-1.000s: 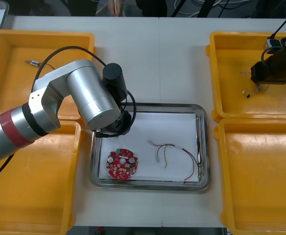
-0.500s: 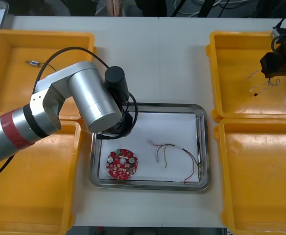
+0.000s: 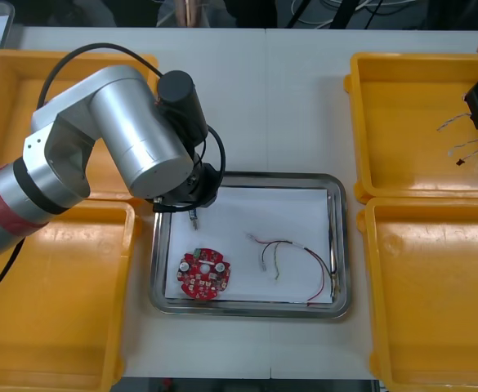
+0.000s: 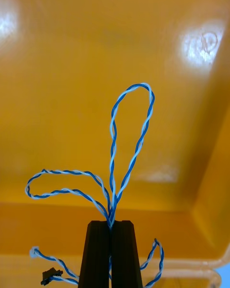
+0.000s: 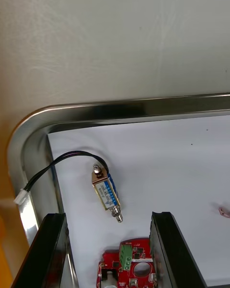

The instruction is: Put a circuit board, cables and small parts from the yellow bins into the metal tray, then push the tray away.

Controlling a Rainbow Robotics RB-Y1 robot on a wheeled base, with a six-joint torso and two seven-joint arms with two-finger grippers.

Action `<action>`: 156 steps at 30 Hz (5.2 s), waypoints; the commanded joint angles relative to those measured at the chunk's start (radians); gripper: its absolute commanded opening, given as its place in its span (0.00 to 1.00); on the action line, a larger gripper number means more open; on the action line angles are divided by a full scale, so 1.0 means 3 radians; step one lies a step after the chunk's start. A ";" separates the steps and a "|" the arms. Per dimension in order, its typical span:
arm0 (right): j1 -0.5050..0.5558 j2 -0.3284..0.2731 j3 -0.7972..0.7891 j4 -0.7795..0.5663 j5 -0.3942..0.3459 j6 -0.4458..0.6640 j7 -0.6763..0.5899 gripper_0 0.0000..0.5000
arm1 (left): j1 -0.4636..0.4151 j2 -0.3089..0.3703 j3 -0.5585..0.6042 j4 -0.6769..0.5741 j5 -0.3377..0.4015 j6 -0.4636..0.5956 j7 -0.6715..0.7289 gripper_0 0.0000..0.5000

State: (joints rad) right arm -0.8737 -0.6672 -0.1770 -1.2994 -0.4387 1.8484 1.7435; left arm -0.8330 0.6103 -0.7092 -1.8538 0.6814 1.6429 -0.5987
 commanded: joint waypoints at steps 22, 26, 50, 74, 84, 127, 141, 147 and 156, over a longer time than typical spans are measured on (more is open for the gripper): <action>0.0826 -0.0353 0.0012 -0.2229 -0.1197 0.0238 -0.0008 0.00 | -0.0353 0.0563 0.1213 0.0279 0.0434 0.0526 0.0053 1.00; 0.0847 -0.0389 0.0222 -0.2495 -0.1483 0.0238 -0.0013 0.00 | -0.0353 0.0599 0.1449 0.0565 0.0423 0.0526 0.0042 1.00; 0.0504 -0.0128 0.1884 -0.3129 -0.1478 0.0238 0.0007 0.00 | -0.0485 0.0711 0.1955 0.1899 -0.0052 -0.0123 0.0007 1.00; 0.0269 0.0347 0.2697 -0.2270 -0.1064 -0.0470 0.0590 0.00 | -0.0956 0.0486 0.1955 0.3367 -0.0236 -0.1140 -0.0034 1.00; 0.0269 0.0352 0.2789 -0.1948 -0.1028 -0.0711 0.0999 0.00 | -0.1109 0.0297 0.1776 0.3965 -0.0287 -0.1764 -0.0086 1.00; 0.0172 0.0388 0.2758 -0.1569 -0.0849 -0.0746 0.1071 1.00 | -0.1114 0.0011 0.1229 0.4497 -0.0420 -0.2475 -0.0121 0.00; -0.0074 0.0675 0.1832 -0.1625 -0.1135 0.0238 0.0958 1.00 | -0.1120 0.0057 0.1259 0.4482 -0.0390 -0.2378 -0.0193 0.00; -0.0069 0.0608 0.1551 -0.1804 -0.1140 0.0238 0.0805 1.00 | -0.1114 0.0159 0.1423 0.4323 -0.0390 -0.1999 -0.0408 0.00; -0.0043 0.0373 0.1464 -0.2198 -0.1207 0.0238 0.0033 1.00 | -0.1109 0.0323 0.1709 0.3735 -0.0456 -0.1120 -0.0479 0.00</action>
State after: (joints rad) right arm -0.8535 -0.5046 0.2842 -1.9011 -0.7793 1.9164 1.7983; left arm -1.1274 0.6511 -0.2472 -0.6543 0.5588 1.2472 -0.6973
